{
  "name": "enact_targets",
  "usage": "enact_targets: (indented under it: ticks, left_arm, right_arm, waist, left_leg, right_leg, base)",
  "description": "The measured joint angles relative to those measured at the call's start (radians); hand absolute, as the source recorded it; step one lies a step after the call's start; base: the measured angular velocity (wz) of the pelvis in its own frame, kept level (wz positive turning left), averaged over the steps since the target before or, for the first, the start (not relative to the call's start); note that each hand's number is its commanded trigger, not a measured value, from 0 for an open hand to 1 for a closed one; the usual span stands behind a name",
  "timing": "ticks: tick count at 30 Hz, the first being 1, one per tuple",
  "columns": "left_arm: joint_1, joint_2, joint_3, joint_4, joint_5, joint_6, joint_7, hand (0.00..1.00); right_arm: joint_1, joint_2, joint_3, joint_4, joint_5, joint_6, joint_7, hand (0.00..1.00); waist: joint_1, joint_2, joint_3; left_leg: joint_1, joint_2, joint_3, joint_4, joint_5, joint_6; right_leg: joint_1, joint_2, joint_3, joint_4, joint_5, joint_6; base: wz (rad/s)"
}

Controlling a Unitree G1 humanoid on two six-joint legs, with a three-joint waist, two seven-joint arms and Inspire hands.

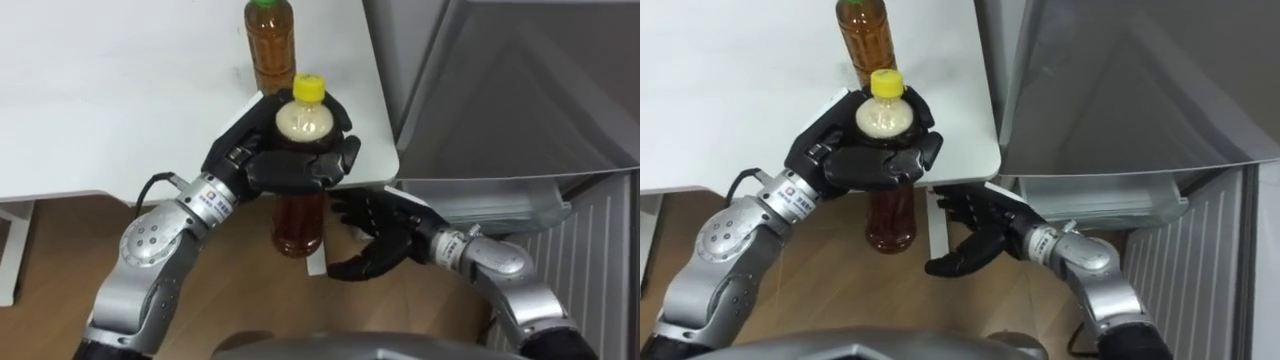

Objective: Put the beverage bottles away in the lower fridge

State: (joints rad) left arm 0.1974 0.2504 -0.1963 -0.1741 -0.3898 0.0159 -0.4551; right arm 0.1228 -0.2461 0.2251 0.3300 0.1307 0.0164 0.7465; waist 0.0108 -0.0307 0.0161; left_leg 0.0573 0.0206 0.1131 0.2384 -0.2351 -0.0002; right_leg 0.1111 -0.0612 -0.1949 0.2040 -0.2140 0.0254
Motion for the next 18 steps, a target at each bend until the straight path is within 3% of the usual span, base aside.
enact_targets:
  ticks: [5,9,18]
  left_arm:
    - [0.000,0.005,-0.005,0.000,0.000,0.000,0.000,1.00]
    - [0.000,0.006,-0.019,0.000,-0.004,0.000,0.002,1.00]
    - [-0.005,0.012,-0.043,0.000,-0.054,0.000,0.002,1.00]
  right_arm:
    - [0.018,-0.036,0.030,-0.064,0.028,0.001,0.085,0.00]
    - [0.020,-0.041,0.061,-0.075,0.052,0.008,0.140,0.00]
    - [0.016,-0.042,0.105,-0.102,0.100,0.051,0.202,0.00]
  waist:
    - [0.015,-0.012,-0.0016]
    - [0.023,-0.025,-0.0028]
    - [0.025,-0.028,-0.0011]
  left_leg:
    - [-0.008,-0.001,-0.001,0.000,0.000,0.000]
    - [-0.015,0.000,-0.001,0.005,0.000,0.000]
    - [-0.029,0.002,-0.009,0.023,0.000,0.001]
  right_leg:
    - [-0.009,0.000,0.003,0.001,0.000,0.000]
    - [-0.014,0.000,0.003,0.001,0.000,0.000]
    - [-0.017,-0.003,0.001,0.005,0.000,0.000]
  base:
    - [0.00]
    - [0.00]
    - [0.02]
